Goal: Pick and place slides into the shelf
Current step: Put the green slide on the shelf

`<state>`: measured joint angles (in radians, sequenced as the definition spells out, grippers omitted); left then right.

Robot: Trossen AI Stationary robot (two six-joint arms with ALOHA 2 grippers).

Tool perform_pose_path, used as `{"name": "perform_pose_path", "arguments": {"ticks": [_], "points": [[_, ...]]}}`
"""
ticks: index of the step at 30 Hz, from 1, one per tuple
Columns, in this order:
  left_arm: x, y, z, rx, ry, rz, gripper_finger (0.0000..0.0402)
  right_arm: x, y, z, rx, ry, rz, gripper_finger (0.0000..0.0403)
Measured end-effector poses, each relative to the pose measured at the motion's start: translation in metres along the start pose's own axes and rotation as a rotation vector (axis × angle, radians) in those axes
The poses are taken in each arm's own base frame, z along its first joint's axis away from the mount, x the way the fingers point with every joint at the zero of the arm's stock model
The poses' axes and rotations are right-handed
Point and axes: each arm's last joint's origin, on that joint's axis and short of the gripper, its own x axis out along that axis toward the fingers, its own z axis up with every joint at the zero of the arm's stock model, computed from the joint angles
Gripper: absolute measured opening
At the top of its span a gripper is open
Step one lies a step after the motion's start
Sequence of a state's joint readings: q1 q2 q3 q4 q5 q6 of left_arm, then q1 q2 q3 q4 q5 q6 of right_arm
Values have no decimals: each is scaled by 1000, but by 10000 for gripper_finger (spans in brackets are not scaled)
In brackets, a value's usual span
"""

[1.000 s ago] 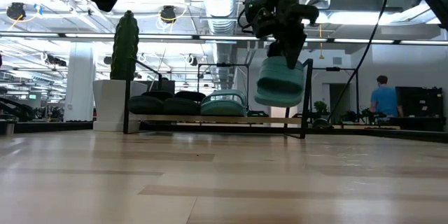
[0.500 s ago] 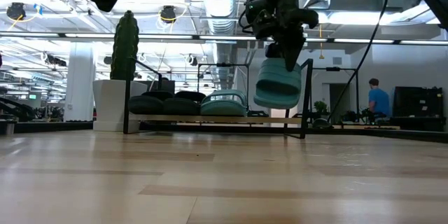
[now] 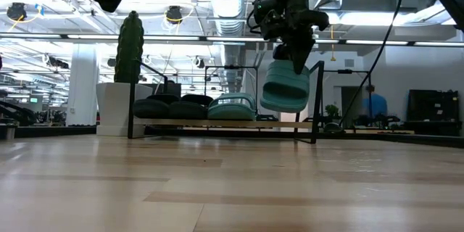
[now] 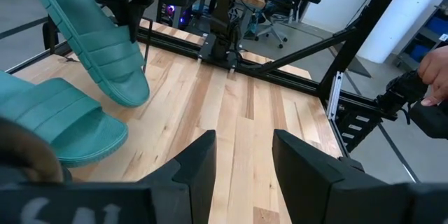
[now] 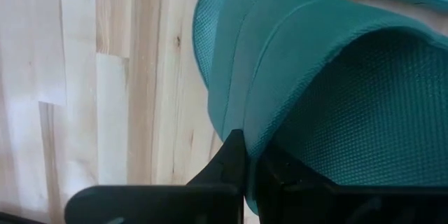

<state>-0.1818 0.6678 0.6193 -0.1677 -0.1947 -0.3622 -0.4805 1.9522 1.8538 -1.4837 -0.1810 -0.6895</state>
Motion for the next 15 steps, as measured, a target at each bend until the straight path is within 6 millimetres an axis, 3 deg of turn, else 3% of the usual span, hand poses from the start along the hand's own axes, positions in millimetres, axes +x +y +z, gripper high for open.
{"name": "perform_pose_path", "arguments": {"ticks": [7,15], "points": [[0,0,0,0,0,0,128,2,-1,0,0,6,0,0],[0,0,0,-1,1,-2,128,40,-15,9,20,159,51,0]]}}
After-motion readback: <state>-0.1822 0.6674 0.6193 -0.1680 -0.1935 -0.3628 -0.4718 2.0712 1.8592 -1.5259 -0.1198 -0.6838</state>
